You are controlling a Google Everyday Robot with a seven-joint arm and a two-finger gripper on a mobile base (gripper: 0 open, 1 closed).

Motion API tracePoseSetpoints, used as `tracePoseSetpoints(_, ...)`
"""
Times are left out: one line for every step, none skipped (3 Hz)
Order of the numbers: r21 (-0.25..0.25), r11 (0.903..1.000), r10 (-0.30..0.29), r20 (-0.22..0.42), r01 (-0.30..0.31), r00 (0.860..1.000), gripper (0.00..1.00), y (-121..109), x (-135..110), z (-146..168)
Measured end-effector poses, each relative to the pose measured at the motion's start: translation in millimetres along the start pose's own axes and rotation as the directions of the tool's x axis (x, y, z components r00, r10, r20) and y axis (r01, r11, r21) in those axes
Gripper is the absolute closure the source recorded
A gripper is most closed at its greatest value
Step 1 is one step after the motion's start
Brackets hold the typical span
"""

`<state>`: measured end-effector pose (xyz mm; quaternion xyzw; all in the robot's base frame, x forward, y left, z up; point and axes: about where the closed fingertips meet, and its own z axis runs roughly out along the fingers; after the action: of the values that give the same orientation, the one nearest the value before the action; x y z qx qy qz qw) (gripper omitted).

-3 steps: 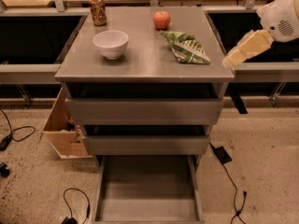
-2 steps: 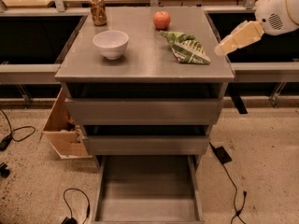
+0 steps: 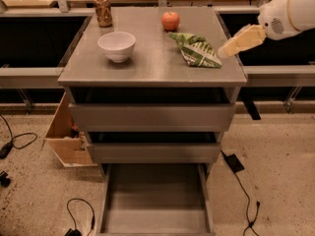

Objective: Place green jalapeno chip bag into bottom drawer

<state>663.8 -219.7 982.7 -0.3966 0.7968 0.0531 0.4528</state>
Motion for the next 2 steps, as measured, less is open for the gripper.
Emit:
tracePoseSetpoints(-0.066,0.9967,0.05,0.047,-0.047,0.998,0.0,-4.0,0.2,60.0)
tracePoseSetpoints(-0.119,0.9896,0.089,0.066,-0.081,0.994,0.0,-5.9,5.6,111.0)
